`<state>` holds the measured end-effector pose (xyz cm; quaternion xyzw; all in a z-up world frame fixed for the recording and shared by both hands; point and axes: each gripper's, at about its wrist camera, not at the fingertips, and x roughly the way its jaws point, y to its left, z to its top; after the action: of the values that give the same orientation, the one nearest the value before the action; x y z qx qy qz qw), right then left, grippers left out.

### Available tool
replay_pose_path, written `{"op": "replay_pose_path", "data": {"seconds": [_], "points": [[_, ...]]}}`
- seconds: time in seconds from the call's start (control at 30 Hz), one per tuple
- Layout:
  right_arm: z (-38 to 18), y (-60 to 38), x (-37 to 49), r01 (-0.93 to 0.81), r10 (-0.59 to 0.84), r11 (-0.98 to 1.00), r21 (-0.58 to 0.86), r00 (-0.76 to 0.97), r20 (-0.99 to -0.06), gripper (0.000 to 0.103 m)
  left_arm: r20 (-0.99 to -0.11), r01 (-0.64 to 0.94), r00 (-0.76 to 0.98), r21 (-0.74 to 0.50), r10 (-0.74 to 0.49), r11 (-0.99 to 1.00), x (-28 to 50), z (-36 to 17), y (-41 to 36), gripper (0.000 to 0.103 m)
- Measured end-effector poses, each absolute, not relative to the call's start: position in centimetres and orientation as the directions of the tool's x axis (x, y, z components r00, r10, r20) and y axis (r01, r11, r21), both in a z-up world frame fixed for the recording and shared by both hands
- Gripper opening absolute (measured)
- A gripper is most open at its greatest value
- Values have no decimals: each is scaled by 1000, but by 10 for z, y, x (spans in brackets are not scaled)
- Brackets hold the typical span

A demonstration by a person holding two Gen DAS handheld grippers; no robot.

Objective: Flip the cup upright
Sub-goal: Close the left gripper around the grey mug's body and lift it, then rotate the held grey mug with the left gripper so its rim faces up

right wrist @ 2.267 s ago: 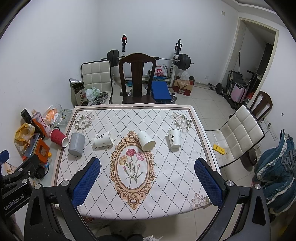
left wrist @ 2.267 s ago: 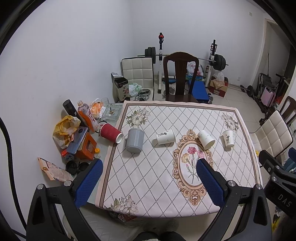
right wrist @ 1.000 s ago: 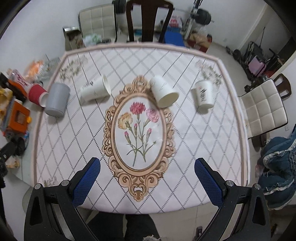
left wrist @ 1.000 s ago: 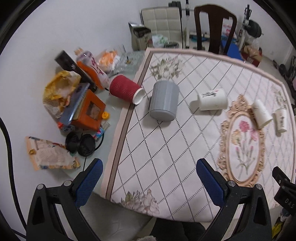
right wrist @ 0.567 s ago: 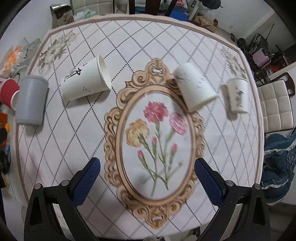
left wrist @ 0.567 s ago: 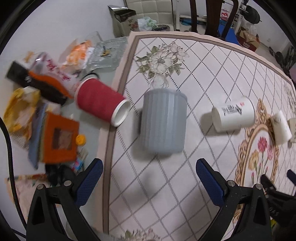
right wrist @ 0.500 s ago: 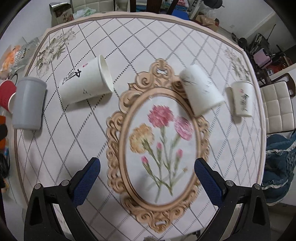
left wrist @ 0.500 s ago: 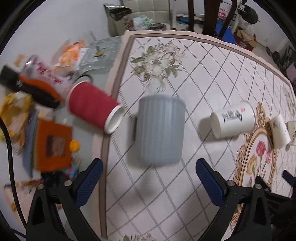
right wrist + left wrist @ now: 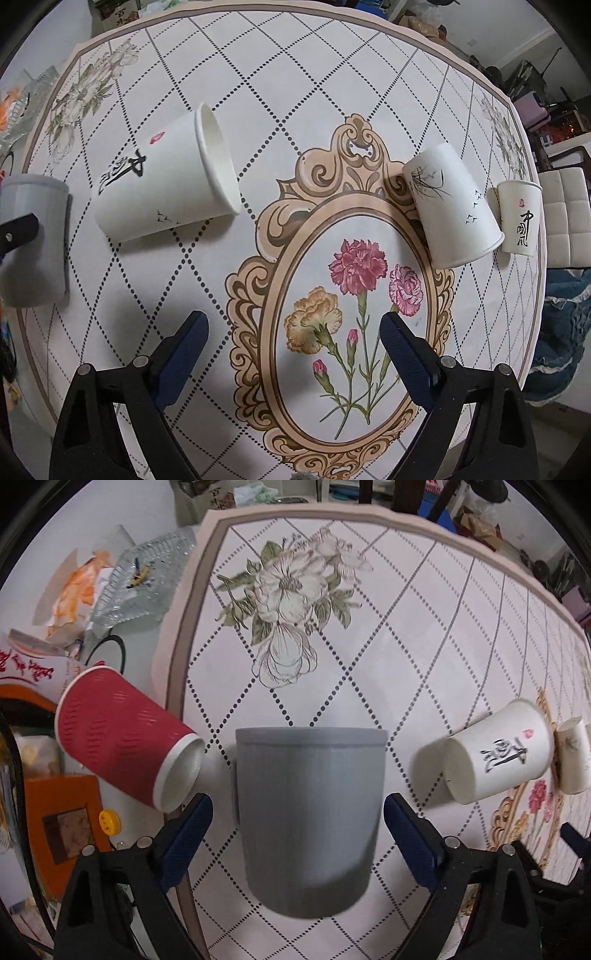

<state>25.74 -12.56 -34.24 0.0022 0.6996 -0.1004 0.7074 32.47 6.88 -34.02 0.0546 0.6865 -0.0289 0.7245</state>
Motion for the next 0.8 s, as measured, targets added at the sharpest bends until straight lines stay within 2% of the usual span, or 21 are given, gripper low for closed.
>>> {"op": "replay_pose_path", "data": {"seconds": [0.1,0.13,0.5,0.8], "points": [[-344,-127,259,149,-143,978,-142,-6,-990,95,-999,127,49,14,8,992,326,-346,68,92],[-345,-127,257,149,-145,978,-144,-6,-989,95,-999,134,48,1,-5,991,326,-347,67,80],[-336,-128,255,160,-156,975,-153,5,-988,95,-997,143,77,20,9,990,317,-342,64,80],[-310,-139,238,181,-146,974,-136,45,-988,95,-992,129,125,22,6,991,279,-296,70,80]]}}
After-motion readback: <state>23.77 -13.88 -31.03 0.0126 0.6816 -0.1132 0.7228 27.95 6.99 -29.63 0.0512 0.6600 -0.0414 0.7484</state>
